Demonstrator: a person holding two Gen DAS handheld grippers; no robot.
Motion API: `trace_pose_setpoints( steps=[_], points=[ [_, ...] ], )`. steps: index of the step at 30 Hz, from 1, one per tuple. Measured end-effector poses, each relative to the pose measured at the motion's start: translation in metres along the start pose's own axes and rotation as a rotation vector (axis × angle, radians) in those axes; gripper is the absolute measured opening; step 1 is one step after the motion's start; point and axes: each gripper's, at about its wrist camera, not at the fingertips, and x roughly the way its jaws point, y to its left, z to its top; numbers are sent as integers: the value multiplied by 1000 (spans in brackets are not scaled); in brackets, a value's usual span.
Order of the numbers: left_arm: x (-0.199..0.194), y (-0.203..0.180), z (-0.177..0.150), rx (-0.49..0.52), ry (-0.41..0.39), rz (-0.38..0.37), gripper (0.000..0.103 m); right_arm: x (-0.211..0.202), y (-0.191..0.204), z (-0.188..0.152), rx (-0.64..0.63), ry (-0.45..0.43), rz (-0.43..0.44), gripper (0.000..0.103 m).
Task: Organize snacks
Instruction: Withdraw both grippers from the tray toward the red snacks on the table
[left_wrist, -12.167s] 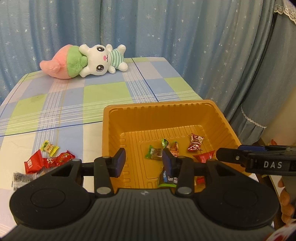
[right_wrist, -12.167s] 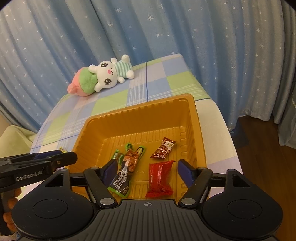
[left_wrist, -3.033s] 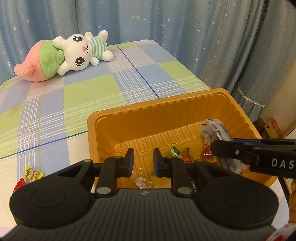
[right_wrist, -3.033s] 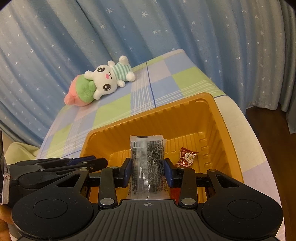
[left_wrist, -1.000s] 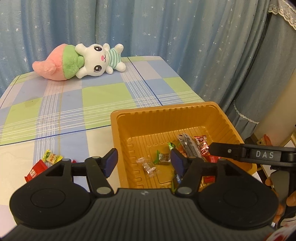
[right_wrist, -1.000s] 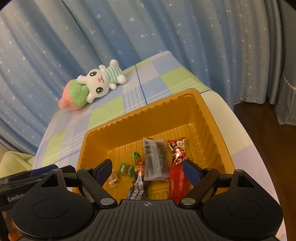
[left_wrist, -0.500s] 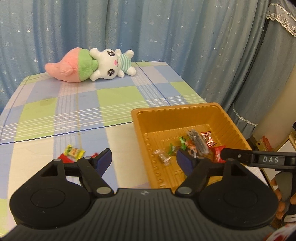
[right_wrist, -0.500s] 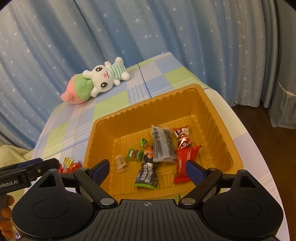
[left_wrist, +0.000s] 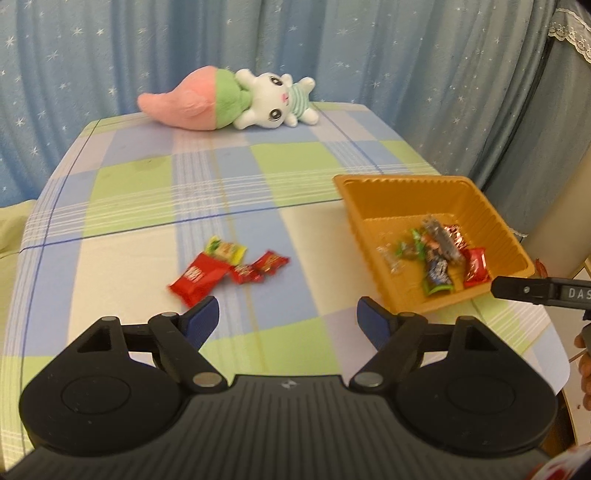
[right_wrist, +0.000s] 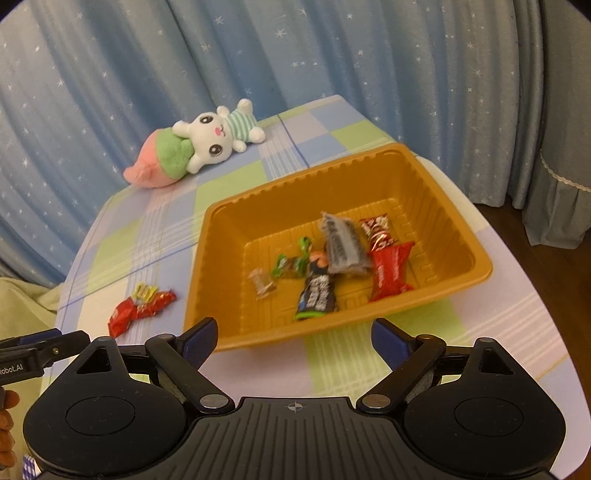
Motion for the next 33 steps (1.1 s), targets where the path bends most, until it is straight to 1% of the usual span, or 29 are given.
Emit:
trace_pose_setpoints(
  steps=[7,18,26,33],
  points=[
    [-7,30,-17,-5,32,4,80,3,32,-25,-21,42,9,90],
    [-18,75,-37,-15,67,22,80,29,90,-56,-74,111,59,90],
    [-18,105,-43,-34,82,37,80,52,128,-66,-116,150,78,90],
    [-11,123,-46,-54,103,46,80,72,151,-68,-150,176,83,90]
  ],
)
